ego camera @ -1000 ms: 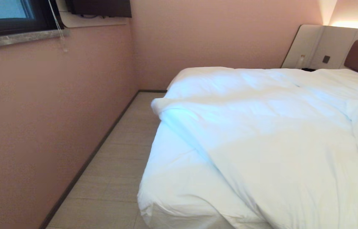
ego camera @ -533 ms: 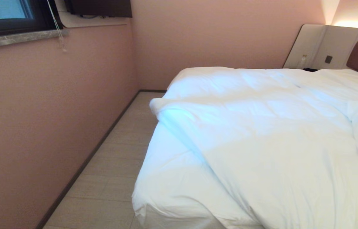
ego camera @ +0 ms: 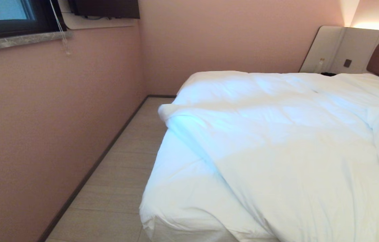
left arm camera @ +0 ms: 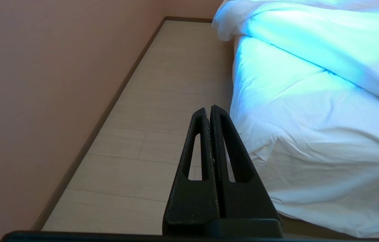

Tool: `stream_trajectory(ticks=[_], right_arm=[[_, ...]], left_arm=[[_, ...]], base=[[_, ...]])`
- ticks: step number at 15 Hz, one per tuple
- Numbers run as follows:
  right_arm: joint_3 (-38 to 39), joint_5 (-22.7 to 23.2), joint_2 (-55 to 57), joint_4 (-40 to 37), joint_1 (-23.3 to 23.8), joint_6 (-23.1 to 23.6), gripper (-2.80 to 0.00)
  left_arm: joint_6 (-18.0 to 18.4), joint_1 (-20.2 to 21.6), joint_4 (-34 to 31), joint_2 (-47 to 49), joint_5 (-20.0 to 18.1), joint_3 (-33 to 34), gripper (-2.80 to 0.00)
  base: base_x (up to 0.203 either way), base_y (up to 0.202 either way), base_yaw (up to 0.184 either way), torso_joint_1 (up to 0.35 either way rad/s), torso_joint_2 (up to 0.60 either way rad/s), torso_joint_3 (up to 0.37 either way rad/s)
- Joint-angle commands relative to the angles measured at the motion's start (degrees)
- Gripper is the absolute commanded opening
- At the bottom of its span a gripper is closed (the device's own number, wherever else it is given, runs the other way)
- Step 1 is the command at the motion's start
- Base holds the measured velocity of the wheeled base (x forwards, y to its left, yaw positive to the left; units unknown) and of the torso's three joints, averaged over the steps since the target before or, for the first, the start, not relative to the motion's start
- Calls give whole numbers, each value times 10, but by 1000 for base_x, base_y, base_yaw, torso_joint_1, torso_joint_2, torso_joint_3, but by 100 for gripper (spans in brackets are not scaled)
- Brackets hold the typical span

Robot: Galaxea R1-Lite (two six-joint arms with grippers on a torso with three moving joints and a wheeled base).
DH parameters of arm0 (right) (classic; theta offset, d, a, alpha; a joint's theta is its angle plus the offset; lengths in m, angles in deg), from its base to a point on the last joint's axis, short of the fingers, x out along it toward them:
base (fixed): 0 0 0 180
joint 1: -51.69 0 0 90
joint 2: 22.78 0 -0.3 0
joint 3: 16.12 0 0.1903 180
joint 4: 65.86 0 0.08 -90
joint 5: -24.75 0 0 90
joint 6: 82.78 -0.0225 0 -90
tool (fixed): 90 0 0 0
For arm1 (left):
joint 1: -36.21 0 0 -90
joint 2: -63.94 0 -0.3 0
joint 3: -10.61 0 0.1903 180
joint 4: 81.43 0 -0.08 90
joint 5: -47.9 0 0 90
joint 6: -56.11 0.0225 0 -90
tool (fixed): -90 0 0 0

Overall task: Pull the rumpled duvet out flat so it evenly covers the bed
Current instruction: Hold the folded corner of the quilt

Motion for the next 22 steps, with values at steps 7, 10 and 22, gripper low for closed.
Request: stream_trajectory(ticks=[7,10,22], right_arm=[[-53,0,4,-24,0,-13,-280],[-167,5,69,-98,-1,-65,-280],[-379,15,671,31,74,-286,-280]], left_arm=[[0,-1,0,0,0,0,-280],[0,-1,0,0,0,0,-280],[0,-1,0,0,0,0,-280]], base=[[0,0,0,0,0,0],[0,0,0,0,0,0],[0,0,0,0,0,0]])
